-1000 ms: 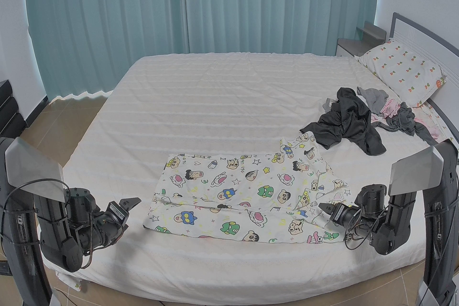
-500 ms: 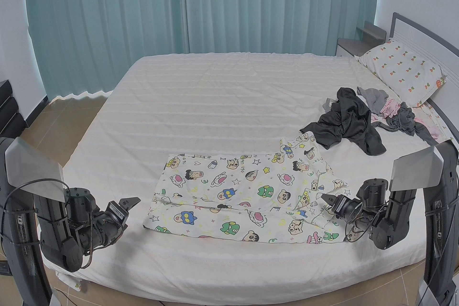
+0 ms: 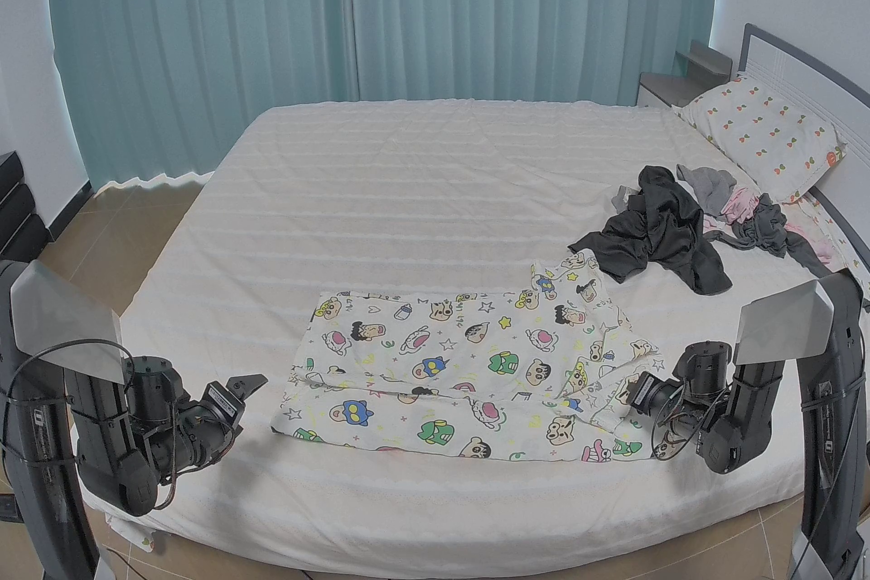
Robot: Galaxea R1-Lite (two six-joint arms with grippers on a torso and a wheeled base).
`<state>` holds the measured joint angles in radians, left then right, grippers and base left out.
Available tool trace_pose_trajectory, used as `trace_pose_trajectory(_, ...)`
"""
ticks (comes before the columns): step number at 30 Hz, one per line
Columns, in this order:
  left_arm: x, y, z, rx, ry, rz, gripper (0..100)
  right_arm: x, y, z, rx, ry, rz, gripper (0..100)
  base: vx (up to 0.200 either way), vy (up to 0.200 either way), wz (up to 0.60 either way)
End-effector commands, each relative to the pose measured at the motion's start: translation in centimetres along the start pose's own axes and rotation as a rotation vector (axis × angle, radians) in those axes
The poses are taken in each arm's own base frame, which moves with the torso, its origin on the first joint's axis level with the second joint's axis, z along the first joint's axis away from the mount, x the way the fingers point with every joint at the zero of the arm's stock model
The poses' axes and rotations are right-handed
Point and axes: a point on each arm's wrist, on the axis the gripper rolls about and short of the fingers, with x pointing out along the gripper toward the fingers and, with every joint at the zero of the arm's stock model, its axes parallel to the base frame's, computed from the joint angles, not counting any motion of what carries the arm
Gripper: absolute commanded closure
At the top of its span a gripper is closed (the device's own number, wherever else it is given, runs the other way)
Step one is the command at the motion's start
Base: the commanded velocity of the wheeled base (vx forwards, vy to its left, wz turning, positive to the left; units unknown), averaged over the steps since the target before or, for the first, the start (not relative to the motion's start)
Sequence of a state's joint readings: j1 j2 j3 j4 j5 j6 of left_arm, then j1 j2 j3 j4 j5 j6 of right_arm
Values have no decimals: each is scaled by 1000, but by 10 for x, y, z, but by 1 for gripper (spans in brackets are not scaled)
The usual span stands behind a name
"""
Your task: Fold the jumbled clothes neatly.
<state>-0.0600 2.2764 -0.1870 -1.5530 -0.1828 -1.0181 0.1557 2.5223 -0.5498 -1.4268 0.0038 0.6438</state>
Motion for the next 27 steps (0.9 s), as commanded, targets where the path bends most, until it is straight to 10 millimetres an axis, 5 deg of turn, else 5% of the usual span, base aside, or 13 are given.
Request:
trace_pose_trajectory(1,0,-1,1,2,-9,-14,0,-2,1,1,0,-4,1,100,0,0,0)
trace_pose_trajectory(15,0,-1,1,2,-7,-14,0,-36,43,39,-18,-38,21,100,0,0,0)
trace_pose_trajectory(27,0,-1,1,2,-7,-13,0,-65,59,42,-42,75,-43,100,0,0,0)
